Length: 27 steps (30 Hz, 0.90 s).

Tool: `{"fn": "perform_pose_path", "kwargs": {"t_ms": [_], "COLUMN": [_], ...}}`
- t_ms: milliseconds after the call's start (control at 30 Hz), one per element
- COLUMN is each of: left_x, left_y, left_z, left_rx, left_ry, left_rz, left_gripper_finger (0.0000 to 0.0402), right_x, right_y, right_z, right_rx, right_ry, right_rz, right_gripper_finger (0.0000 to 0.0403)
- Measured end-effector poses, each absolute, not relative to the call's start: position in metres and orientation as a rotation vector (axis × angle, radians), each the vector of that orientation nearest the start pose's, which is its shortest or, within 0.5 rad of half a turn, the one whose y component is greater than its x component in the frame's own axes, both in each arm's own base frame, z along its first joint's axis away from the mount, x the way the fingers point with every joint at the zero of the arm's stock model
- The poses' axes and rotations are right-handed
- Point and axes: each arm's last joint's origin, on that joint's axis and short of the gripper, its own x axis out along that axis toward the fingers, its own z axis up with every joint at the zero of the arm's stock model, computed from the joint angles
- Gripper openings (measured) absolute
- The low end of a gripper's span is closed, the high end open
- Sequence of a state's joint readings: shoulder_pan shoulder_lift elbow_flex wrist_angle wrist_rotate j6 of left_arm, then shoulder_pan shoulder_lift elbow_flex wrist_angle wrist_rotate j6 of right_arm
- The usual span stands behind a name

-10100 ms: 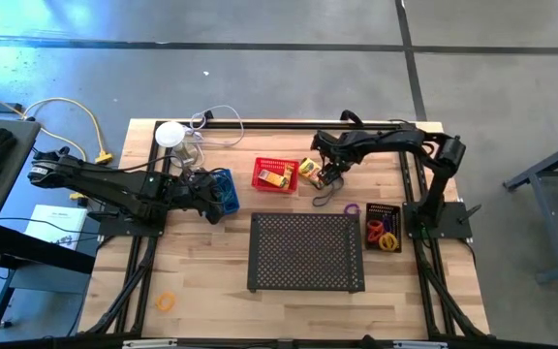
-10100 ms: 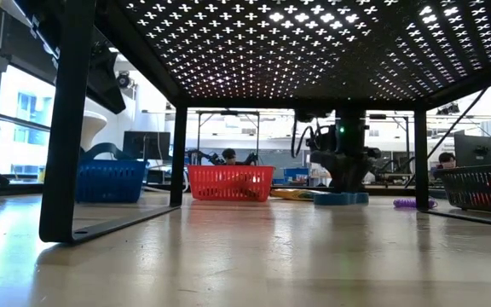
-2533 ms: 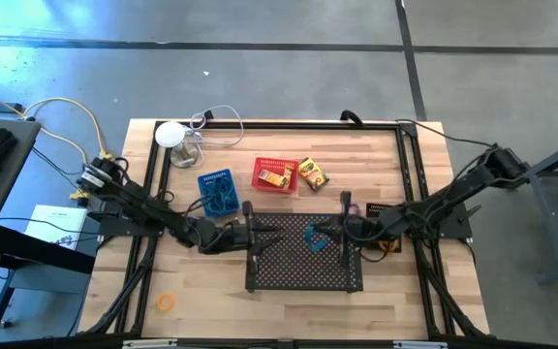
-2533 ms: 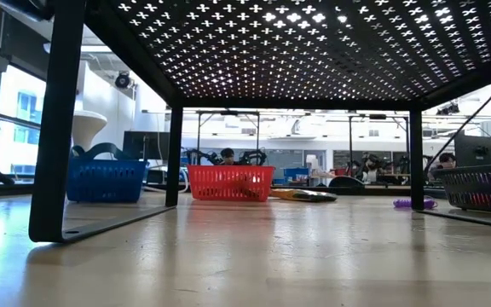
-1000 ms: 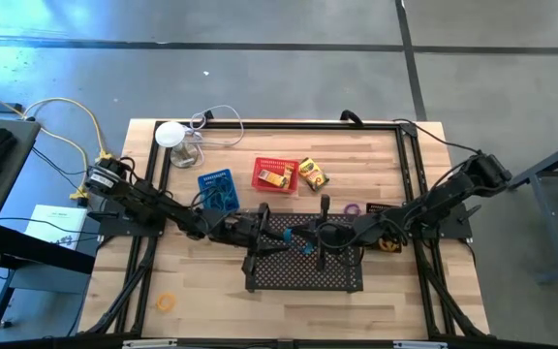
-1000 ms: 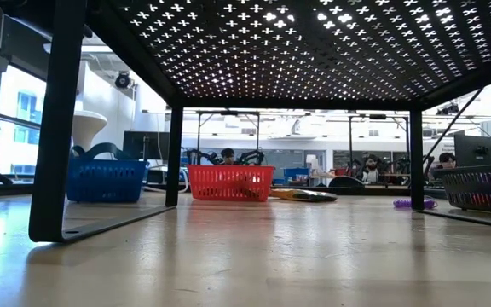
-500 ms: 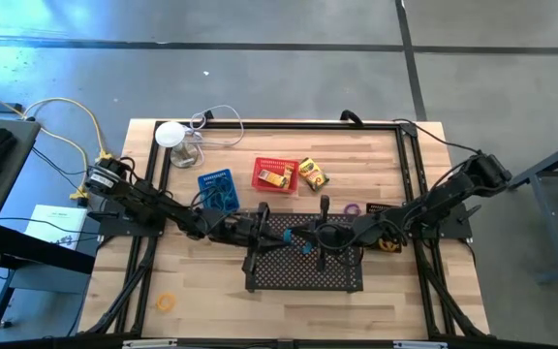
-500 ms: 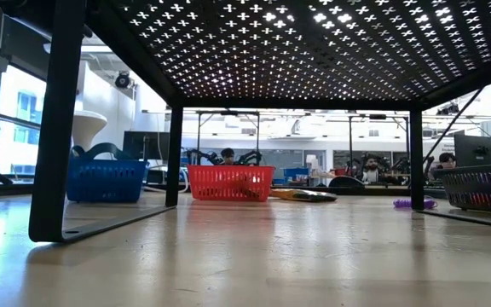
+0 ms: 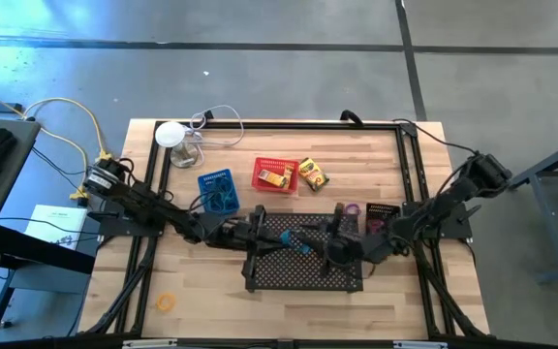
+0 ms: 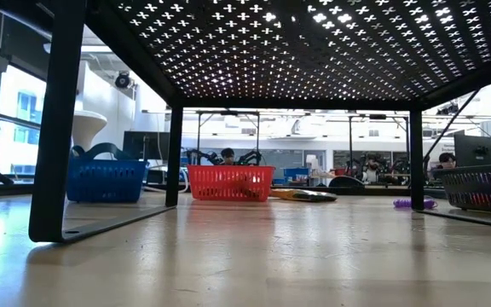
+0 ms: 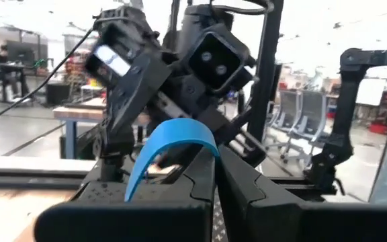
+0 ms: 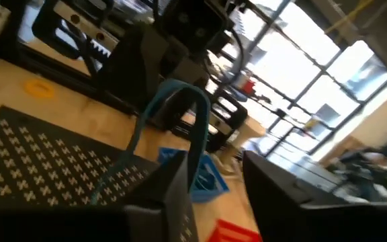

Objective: Pick & Place Office Desk Supplies
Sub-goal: Put the blue rubber band into the blue bin

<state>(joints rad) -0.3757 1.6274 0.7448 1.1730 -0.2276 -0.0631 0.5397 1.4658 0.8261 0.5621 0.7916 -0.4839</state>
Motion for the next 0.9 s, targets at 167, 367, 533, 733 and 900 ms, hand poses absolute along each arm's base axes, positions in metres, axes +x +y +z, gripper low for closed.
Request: {"fn": "perform_pose_path", "kwargs": {"t_ms": [167,367,533,733,900], "left_x": [0.289,0.247,0.215,0.193,0.176], "left_y": [-0.121,-0.118,-0.100,-0.072,-0.051], "left_z": [0.263,0.300,0.312,0.326,0.320], "left_rx": [-0.135,-0.086,-0.126,-0.132,-0.097], "left_ry": [-0.160,0.009,0.108,0.109,0.223], "left_rz": [-0.149,0.036,0.186,0.279,0.366], "left_gripper_finger": [0.0001,0.0001,0.0001,0.0001,0.0001], "right_x": [0.263,0.257,0.260,0.268,0.271], "right_y": [0.161,0.169,0.164,0.154,0.146], "right_z": [0.260,0.255,0.253,0.251,0.247], "right_rx": [-0.595,-0.631,-0.619,-0.585,-0.552], "right_ry": [0.165,0.198,0.211,0.220,0.249], "right_rz": [-0.339,-0.329,-0.335,-0.303,-0.322], "right_gripper_finger": [0.0193,0.0215,0.0208,0.0200,0.0199]}}
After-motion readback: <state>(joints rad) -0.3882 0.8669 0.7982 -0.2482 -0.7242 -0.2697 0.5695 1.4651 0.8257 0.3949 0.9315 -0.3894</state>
